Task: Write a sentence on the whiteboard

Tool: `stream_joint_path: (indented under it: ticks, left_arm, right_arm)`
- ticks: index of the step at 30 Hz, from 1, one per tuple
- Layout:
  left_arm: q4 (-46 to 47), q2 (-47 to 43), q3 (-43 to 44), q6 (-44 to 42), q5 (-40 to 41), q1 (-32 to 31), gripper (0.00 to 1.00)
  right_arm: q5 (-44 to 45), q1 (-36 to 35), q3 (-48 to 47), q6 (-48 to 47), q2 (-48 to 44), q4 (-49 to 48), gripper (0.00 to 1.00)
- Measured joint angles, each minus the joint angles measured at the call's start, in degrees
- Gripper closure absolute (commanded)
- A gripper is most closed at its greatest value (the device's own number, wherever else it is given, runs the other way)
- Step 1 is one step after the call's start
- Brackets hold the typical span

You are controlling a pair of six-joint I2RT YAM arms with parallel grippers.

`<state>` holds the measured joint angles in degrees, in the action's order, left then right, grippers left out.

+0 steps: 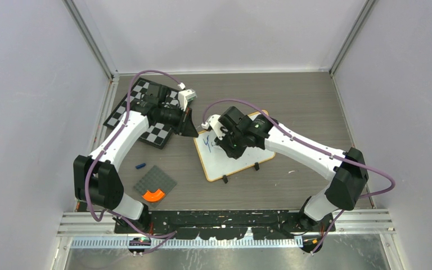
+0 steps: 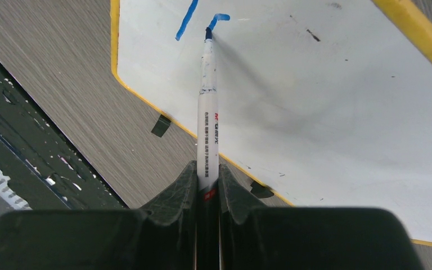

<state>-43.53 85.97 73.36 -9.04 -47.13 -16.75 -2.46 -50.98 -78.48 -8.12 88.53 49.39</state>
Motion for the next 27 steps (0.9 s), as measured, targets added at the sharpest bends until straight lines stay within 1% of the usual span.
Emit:
stream_joint_path:
  ticks: [27]
  left_arm:
    - [0.04,0.02,0.00,-0.13,0.07,0.00,1.00]
  right_arm:
    - [3.30,0.15,-0.11,-1.05,-0.52,0.87,1.00]
